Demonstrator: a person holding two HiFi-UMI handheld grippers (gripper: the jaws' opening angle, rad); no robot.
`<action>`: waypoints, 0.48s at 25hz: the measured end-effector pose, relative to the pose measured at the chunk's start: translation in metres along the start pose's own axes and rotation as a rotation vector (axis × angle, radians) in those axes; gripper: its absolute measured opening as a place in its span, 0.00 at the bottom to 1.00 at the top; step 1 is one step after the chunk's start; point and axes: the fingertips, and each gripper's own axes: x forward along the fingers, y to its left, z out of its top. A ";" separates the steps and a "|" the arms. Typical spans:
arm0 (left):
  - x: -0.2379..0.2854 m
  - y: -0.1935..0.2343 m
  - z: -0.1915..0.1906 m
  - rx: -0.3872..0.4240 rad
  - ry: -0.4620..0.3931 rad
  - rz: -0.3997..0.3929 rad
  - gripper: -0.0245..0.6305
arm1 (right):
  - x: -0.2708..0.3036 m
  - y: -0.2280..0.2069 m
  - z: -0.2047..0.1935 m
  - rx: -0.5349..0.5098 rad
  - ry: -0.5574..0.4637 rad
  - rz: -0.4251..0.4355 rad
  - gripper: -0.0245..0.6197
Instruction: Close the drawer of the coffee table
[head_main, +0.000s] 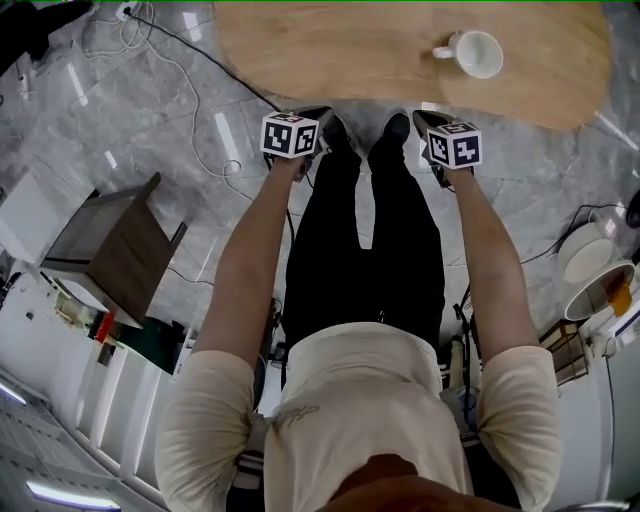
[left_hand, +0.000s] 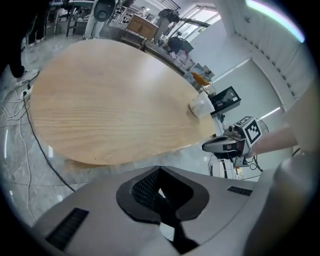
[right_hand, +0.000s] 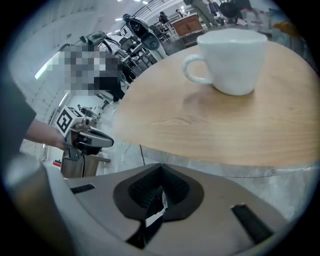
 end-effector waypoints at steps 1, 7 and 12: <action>-0.010 -0.012 -0.003 0.004 0.002 -0.004 0.04 | -0.013 0.006 -0.003 0.002 -0.004 -0.005 0.03; -0.059 -0.065 -0.032 0.049 0.032 -0.042 0.04 | -0.085 0.056 -0.013 -0.009 -0.070 0.005 0.03; -0.085 -0.101 -0.049 0.008 0.017 -0.069 0.04 | -0.130 0.071 -0.033 -0.012 -0.116 0.001 0.03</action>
